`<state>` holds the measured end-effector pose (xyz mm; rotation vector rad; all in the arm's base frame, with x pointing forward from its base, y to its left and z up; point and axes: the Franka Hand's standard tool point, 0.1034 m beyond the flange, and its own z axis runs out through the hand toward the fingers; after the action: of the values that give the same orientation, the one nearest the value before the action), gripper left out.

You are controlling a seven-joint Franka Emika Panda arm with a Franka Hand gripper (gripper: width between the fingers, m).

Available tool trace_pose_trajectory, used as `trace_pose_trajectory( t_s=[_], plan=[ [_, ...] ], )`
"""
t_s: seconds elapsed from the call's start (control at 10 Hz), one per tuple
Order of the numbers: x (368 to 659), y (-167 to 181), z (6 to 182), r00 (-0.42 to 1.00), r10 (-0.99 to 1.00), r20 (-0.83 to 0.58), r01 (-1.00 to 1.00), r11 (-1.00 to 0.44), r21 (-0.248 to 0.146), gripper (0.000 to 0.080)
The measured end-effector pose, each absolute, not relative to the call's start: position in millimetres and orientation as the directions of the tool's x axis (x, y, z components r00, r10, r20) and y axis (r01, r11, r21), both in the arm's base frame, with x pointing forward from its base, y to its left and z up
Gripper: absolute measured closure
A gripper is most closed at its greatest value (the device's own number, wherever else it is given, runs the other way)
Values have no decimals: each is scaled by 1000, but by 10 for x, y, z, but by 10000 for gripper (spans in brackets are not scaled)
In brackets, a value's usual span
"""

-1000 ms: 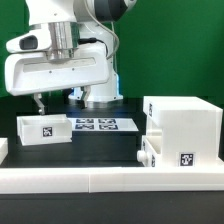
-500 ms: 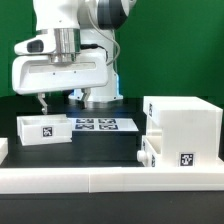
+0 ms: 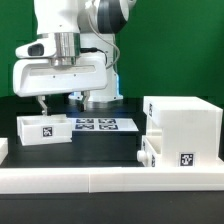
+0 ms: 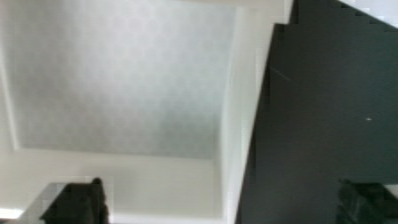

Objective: Assemble drawer

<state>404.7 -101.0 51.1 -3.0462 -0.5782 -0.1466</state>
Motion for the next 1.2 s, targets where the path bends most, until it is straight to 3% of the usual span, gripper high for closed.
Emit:
trace_pose_trajectory(
  t_s=[0.5, 1.1, 1.2],
  plan=[
    [3866, -1011, 156, 927, 358, 108, 362, -932, -17, 150],
    [3787, -976, 50, 929, 356, 106, 360, -933, -21, 150],
    [3776, -994, 47, 930, 352, 105, 356, -934, -21, 252]
  ],
)
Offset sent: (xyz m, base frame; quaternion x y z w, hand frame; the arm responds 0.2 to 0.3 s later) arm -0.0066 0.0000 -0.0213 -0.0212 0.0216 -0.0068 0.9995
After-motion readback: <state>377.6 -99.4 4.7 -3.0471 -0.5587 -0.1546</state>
